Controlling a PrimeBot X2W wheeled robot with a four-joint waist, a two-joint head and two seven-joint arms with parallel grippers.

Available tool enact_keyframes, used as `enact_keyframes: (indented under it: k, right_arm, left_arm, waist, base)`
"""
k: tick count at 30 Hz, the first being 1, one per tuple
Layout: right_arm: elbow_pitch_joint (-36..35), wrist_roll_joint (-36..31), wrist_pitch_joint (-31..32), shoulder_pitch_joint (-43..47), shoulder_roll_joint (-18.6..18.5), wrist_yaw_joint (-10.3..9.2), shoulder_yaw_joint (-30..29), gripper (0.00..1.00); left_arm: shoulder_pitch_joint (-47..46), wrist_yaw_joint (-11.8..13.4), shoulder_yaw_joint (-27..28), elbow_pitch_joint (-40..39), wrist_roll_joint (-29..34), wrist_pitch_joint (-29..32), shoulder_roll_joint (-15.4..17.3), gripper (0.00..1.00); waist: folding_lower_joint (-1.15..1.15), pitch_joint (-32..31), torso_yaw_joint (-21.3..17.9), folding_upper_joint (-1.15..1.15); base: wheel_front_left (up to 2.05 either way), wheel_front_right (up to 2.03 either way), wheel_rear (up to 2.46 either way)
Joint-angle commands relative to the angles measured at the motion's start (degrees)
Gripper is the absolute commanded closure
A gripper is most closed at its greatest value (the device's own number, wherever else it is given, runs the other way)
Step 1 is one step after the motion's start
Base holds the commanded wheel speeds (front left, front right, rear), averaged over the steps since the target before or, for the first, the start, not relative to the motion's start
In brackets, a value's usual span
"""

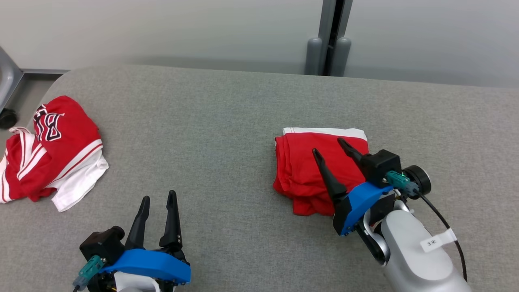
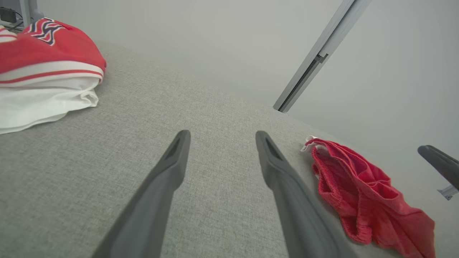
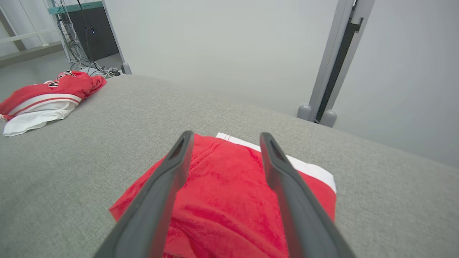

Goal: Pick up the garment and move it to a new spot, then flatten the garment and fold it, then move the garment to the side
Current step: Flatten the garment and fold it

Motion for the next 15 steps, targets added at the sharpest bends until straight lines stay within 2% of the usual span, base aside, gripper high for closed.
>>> enact_keyframes:
  k: [1,2,15]
  right_arm:
    - [1.6,-1.8,0.3,-1.1,-0.1,0.00,0.3,0.85]
    - [2.7,-2.5,0.2,-1.6,-0.1,0.00,0.6,1.00]
    - [14.5,3.3,-2.2,-4.1,-0.1,0.00,13.7,1.00]
  left_arm:
    - [-0.2,-0.2,-0.1,0.2,0.4,-0.3,-0.1,0.00]
    - [-0.5,-0.2,-0.2,0.3,0.4,-0.3,-0.2,0.00]
    - [-1.5,-1.1,0.4,1.8,0.8,-0.3,-1.1,0.00]
  waist:
    - [0.00,0.5,0.6,0.00]
    - [0.00,0.7,0.9,0.00]
    - [0.00,2.2,2.5,0.00]
  base:
    - [0.00,0.00,0.00]
    - [0.00,0.00,0.00]
    - [0.00,0.00,0.00]
